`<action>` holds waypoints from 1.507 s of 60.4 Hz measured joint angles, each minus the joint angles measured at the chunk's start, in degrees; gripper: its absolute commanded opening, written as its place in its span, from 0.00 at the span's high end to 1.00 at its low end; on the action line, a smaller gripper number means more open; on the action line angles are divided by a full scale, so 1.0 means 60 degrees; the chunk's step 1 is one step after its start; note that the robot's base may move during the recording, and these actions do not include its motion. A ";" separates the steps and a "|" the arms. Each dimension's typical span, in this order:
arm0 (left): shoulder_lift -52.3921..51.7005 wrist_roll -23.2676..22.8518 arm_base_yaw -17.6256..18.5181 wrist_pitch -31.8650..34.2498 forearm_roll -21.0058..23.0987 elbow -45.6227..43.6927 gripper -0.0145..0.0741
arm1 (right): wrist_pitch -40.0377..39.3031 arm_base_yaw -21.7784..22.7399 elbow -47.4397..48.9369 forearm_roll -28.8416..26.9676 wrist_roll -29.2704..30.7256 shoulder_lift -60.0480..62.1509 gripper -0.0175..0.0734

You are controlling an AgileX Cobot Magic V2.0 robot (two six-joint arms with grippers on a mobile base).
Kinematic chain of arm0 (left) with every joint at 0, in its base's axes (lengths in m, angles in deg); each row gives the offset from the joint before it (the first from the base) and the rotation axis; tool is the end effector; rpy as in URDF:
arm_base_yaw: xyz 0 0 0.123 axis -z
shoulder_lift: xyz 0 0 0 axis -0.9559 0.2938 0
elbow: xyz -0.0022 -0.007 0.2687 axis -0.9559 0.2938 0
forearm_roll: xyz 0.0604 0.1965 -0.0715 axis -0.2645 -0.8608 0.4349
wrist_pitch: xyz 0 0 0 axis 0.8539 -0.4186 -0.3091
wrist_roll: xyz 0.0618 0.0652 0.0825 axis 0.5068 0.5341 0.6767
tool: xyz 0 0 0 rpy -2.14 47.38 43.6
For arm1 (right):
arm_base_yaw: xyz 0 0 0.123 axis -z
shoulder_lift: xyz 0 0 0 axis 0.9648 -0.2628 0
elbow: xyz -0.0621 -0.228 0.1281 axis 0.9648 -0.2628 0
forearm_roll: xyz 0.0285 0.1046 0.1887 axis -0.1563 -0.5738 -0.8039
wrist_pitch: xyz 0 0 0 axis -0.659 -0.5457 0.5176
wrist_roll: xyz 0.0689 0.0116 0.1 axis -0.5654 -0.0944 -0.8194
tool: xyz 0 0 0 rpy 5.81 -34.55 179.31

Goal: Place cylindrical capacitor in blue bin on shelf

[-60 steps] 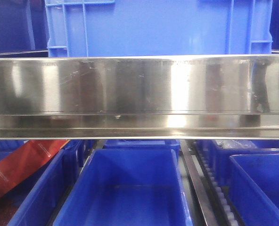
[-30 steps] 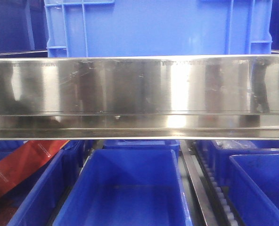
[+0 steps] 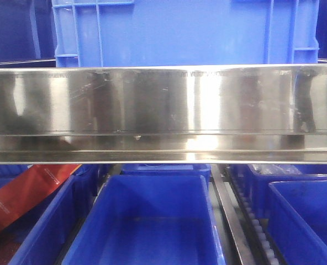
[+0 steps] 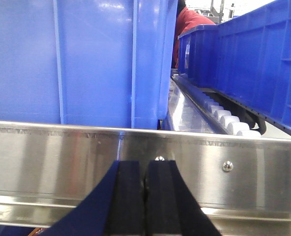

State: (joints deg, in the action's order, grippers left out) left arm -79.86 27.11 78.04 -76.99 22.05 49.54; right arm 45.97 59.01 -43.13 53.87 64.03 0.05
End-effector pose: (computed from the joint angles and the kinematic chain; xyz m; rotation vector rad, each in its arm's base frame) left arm 0.0694 -0.0065 0.2053 0.0496 1.5686 -0.0949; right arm 0.0895 0.0276 0.3173 -0.2447 1.5332 0.2140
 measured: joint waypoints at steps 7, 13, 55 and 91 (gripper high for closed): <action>0.0000 -0.0052 0.0000 0.0000 0.0000 0.0000 0.96 | 0.0000 0.0000 0.0000 0.0000 0.0000 0.0000 0.99; 0.0000 -0.0052 0.0000 0.0000 0.0000 0.0000 0.96 | 0.0000 0.0000 0.0000 0.0000 0.0000 0.0000 0.99; 0.0000 -0.0052 0.0000 0.0000 -0.0016 0.0000 0.96 | 0.0561 0.2827 -0.3104 0.0079 0.0000 0.2942 0.99; 0.0000 -0.0052 0.0000 0.0021 -0.0016 0.0000 0.96 | -0.0110 0.2862 -0.4248 -0.0057 -0.0269 0.3322 0.99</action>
State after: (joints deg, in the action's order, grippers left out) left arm -79.86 26.79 78.04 -76.87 21.95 49.54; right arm 45.31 76.18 -68.62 53.53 62.42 19.99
